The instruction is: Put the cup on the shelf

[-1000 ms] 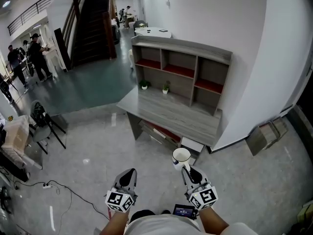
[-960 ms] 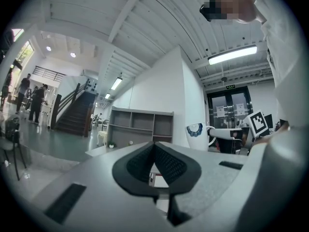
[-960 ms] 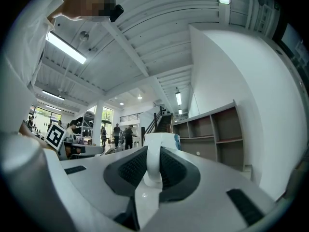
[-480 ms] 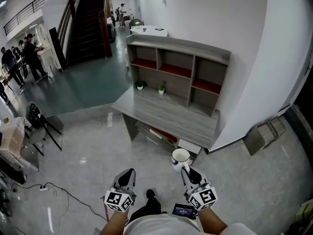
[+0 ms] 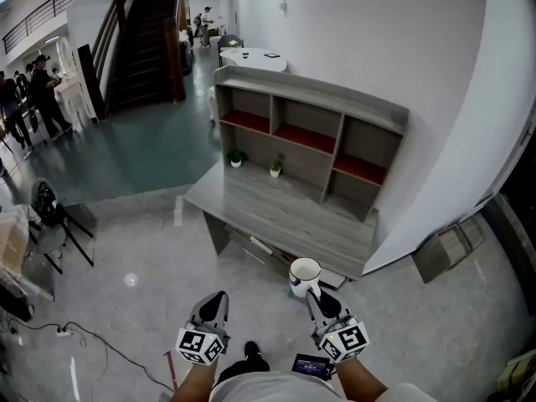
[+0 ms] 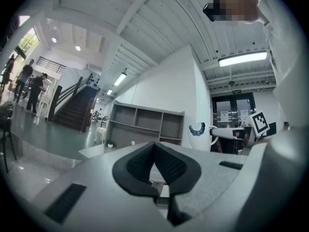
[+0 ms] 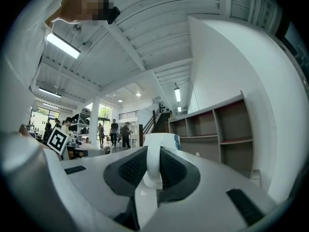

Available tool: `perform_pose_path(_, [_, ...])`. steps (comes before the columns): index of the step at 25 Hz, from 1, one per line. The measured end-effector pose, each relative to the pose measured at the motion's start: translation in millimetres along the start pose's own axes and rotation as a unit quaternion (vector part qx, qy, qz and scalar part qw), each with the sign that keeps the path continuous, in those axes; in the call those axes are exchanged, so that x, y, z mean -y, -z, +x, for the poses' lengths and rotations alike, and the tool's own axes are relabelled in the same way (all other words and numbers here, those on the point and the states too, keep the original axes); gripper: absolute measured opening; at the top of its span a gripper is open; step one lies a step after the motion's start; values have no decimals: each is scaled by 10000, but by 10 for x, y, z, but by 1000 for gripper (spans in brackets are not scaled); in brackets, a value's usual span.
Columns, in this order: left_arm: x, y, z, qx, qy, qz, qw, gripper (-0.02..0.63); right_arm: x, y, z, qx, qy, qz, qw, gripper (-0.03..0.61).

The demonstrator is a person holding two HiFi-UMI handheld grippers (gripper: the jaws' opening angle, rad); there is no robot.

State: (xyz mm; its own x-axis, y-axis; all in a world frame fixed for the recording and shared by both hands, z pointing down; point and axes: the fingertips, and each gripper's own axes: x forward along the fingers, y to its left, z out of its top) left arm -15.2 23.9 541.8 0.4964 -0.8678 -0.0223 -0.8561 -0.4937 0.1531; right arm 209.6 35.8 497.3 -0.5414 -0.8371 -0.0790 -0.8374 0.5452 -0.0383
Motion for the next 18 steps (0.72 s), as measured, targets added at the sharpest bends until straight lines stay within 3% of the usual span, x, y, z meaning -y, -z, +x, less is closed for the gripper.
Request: perform_pose_path(18, [-1196,-208,1306,-33,291,47,9996,8,539,-43,1738,65,216,23,9997,80])
